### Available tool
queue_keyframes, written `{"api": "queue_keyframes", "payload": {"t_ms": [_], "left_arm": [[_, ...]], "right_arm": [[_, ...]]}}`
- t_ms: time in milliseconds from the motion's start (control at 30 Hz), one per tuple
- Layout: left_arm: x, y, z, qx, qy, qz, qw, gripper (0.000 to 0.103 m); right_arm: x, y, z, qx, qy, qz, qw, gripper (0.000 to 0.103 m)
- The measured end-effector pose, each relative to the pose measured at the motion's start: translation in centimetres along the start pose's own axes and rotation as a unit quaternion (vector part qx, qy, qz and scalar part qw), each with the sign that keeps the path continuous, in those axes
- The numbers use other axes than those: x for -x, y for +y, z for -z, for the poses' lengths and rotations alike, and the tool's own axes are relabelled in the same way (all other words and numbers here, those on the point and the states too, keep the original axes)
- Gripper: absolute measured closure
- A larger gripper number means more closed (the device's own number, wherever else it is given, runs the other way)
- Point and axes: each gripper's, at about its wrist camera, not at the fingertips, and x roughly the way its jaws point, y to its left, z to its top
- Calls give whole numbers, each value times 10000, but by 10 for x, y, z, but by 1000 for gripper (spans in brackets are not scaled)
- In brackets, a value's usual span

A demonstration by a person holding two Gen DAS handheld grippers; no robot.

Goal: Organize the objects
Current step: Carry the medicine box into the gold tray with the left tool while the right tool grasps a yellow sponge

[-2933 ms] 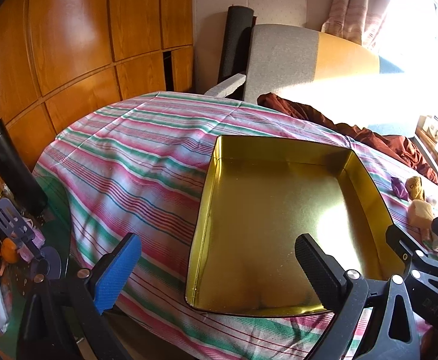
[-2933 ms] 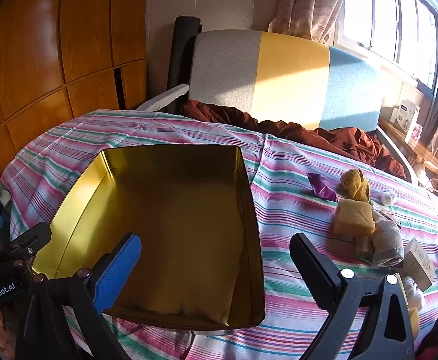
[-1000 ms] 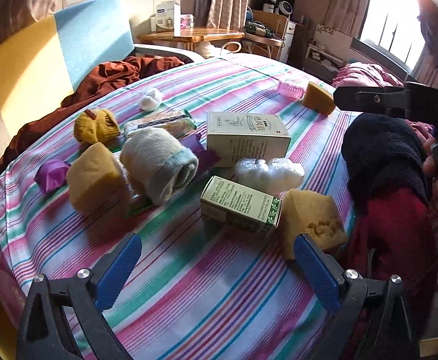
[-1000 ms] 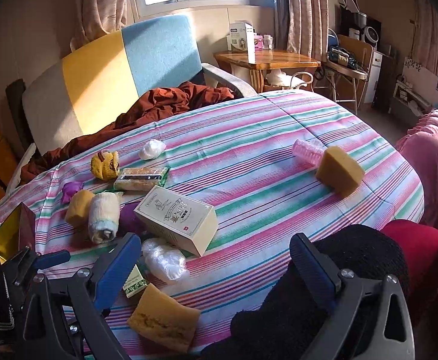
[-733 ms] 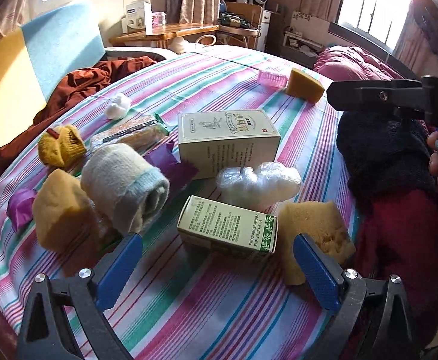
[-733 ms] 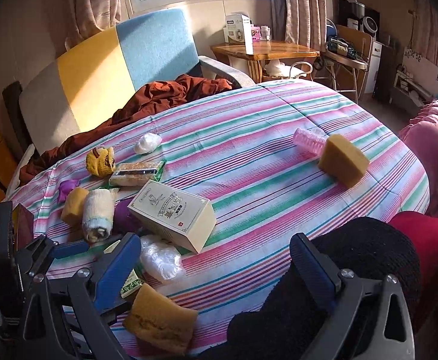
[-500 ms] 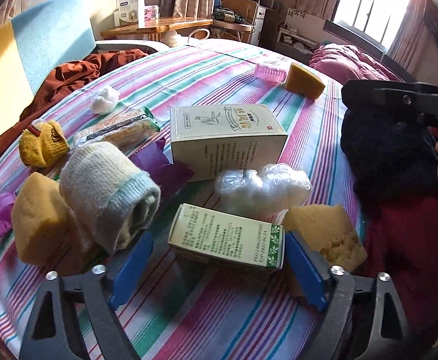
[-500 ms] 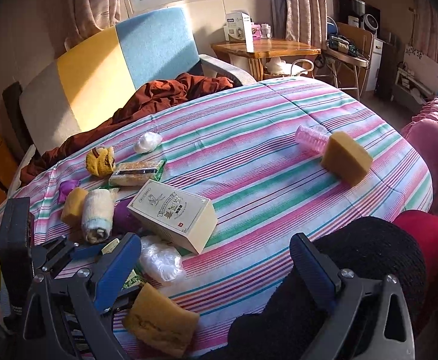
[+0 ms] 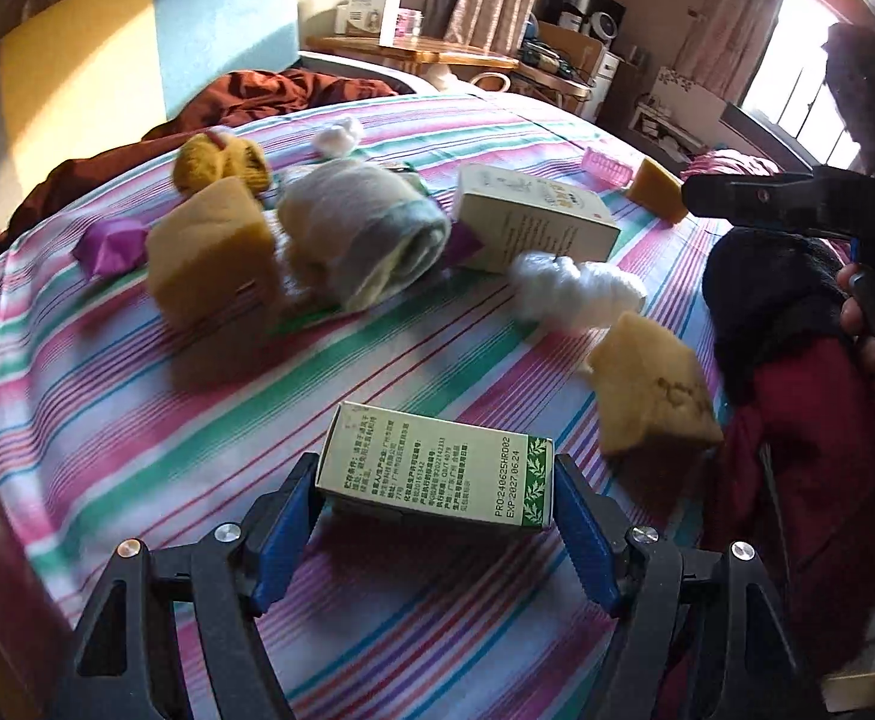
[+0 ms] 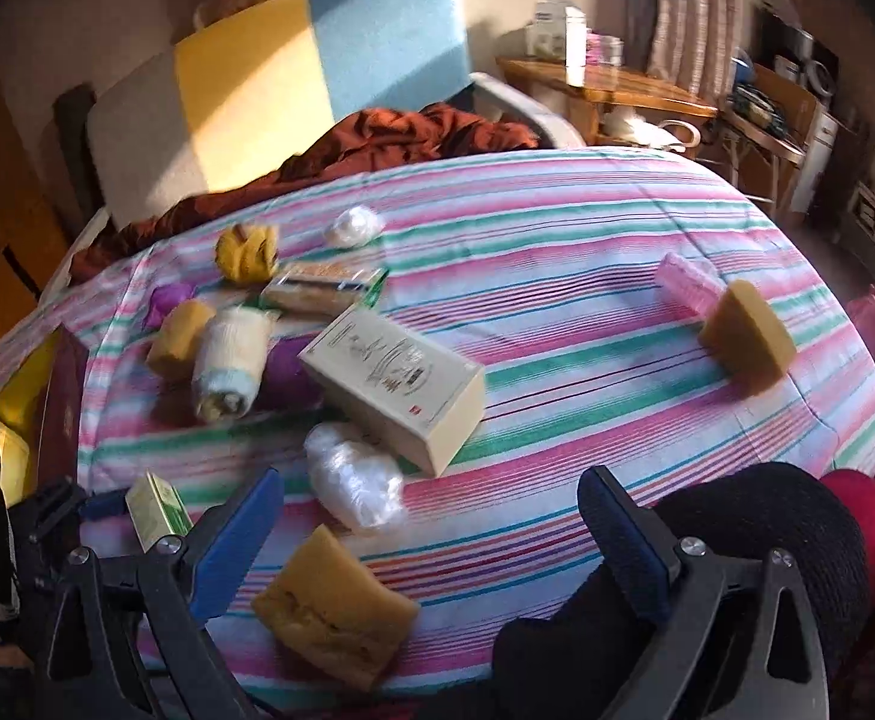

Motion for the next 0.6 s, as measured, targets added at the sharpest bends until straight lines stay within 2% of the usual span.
{"api": "queue_keyframes", "payload": {"t_ms": [67,167,267,367,467,533,600], "left_arm": [[10,8,12,167,-80,-129,9997,28],[18,13,22,297,-141,-173,9993,28],[22,16,25,375,-181,-149,9990,28],[24,12,28,320,-217,-229,9990,28],[26,9,29,312,-249,-226,9989,28],[29,7,31,300,-268,-196,9990,28],[31,5,33,325,-295,-160,9989,28]], "right_arm": [[-10,23,4,701,486,-265,9960,4],[-18,58,17,1656,949,-278,9812,5],[-29,75,23,2205,1373,49,9657,5],[-41,80,24,2401,1721,311,9549,6],[-50,78,25,2480,1995,488,9467,15],[-55,78,28,2507,2102,430,9440,30],[-57,76,30,2487,2127,265,9446,40]]}}
